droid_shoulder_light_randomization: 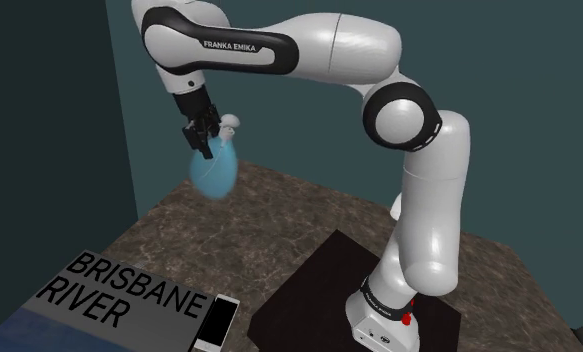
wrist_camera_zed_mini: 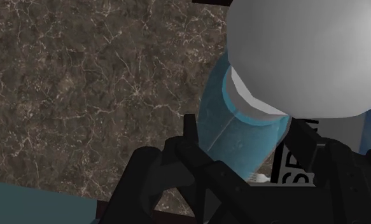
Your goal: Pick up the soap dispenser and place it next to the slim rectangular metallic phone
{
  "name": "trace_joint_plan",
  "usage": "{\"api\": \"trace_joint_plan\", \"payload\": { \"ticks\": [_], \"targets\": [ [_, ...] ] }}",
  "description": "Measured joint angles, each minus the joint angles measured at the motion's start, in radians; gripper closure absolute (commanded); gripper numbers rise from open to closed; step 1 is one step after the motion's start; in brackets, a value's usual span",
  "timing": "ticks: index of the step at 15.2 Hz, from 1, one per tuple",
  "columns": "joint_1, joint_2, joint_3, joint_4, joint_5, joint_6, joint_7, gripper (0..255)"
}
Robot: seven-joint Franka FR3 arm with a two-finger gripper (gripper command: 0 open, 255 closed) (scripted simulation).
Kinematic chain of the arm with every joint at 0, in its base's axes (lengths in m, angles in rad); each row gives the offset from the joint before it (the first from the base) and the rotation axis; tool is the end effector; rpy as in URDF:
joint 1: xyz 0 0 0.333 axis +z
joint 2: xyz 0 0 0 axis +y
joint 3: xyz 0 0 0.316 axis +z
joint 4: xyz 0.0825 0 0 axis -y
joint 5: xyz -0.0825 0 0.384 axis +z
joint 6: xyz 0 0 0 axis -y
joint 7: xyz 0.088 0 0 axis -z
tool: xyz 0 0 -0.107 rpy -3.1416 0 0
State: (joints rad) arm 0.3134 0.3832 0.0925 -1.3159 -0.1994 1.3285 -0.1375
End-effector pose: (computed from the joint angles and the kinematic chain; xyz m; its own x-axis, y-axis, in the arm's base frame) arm 0.5918 0.2166 0.4988 0.8096 0.4504 -0.3764 0.5224 -0.8453 0.1120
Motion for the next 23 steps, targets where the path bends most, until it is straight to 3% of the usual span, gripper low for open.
{"api": "trace_joint_plan", "payload": {
  "ticks": [23],
  "targets": [
    [-0.012, 0.032, -0.002, -0.263, -0.002, 0.291, 0.045, 255]
  ]
}}
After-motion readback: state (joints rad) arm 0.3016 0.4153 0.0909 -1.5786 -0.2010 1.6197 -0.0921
